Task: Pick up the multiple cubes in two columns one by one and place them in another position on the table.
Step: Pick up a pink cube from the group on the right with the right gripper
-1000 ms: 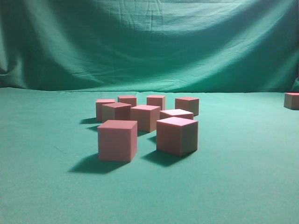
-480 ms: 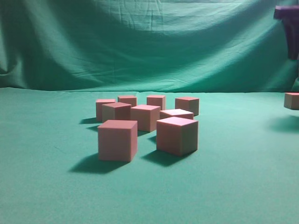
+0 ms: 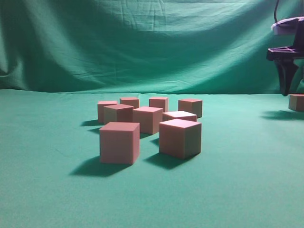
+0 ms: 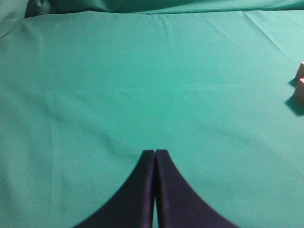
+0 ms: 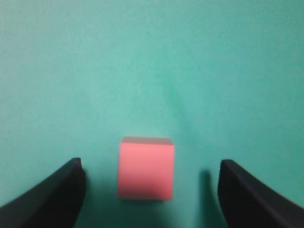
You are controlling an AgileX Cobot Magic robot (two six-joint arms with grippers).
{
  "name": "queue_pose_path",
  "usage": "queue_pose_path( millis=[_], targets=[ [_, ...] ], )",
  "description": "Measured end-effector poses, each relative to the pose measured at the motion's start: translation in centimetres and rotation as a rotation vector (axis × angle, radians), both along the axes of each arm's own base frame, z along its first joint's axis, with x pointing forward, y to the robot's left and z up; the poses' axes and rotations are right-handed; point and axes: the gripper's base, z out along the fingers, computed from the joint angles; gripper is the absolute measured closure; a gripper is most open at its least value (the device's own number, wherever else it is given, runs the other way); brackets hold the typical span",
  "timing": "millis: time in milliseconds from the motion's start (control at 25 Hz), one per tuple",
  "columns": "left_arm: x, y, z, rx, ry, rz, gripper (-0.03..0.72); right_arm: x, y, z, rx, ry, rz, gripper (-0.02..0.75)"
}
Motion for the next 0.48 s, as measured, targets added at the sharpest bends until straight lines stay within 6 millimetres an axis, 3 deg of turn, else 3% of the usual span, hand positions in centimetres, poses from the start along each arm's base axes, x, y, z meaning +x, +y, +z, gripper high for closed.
queue_pose_path(
  millis=[400,480],
  targets=[
    [0.0,0.0,0.0,0.0,0.0,0.0,0.688,0.6,0.1,-2.4,0.008,0.02,0.001,0.17],
    [0.0,0.0,0.0,0.0,0.0,0.0,0.688,0.7,0.1,-2.7,0.015,0.02,-0.002,0.27]
  ],
)
